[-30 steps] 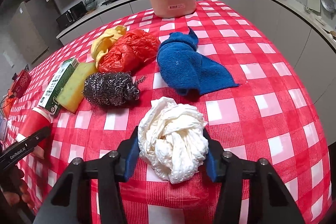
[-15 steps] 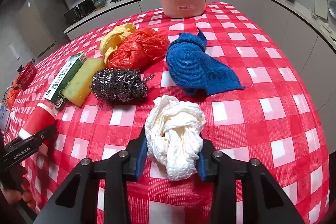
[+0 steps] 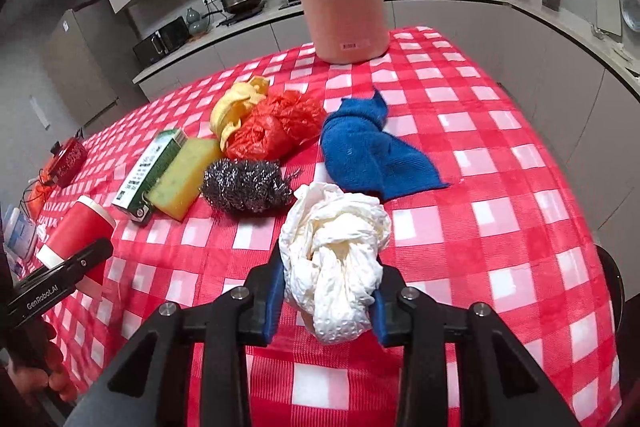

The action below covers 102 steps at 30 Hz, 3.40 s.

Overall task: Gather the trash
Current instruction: 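Carry the red cup and tissue toward the black bucket, then open both grippers over the bucket to drop the cup and tissue, then return both grippers to the table above the milk carton and sponge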

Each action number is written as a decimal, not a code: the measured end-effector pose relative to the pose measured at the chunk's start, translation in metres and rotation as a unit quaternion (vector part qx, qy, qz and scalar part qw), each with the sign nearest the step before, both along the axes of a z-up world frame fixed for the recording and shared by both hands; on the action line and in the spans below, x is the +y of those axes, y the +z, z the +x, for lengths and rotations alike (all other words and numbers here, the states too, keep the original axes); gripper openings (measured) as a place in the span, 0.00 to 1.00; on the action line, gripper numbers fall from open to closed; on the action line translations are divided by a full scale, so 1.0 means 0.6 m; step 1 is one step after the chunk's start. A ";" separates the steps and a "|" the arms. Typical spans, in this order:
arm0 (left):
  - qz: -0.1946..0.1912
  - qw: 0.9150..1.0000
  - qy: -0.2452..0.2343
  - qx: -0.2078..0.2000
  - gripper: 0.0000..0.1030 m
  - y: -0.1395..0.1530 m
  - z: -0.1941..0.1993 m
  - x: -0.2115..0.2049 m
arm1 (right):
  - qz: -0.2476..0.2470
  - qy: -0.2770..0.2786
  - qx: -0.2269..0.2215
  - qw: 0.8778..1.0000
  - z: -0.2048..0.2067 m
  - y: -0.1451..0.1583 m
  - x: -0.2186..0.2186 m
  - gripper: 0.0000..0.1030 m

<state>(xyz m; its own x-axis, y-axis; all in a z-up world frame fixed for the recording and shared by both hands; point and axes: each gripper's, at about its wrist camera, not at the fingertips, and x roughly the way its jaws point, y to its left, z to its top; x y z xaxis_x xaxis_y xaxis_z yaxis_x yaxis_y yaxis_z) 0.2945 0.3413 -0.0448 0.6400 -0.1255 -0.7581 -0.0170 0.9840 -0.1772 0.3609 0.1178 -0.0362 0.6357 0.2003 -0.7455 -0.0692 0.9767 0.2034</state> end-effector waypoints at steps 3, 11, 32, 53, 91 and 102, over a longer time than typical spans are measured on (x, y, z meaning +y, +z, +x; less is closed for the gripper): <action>-0.007 1.000 -0.024 -0.008 0.56 0.012 -0.001 -0.020 | 0.001 -0.011 -0.008 1.000 -0.012 0.012 -0.010 0.36; -0.024 0.995 -0.099 -0.015 0.56 0.022 0.000 -0.107 | 0.011 -0.058 -0.007 0.998 -0.052 0.027 -0.070 0.36; -0.062 0.975 -0.214 -0.003 0.56 0.037 -0.032 -0.586 | 0.027 -0.158 -0.020 0.987 -0.170 0.020 -0.543 0.36; 0.010 0.968 -0.245 0.060 0.64 -0.075 -0.027 -0.839 | 0.046 -0.169 0.069 0.982 -0.158 -0.149 -0.771 0.39; -0.013 0.994 -0.105 -0.012 0.76 0.081 -0.026 -0.449 | 0.035 -0.092 -0.048 0.994 -0.117 0.080 -0.414 0.72; -0.010 0.999 -0.035 -0.016 0.76 0.078 -0.013 -0.232 | 0.035 -0.033 -0.058 0.997 -0.057 0.091 -0.204 0.73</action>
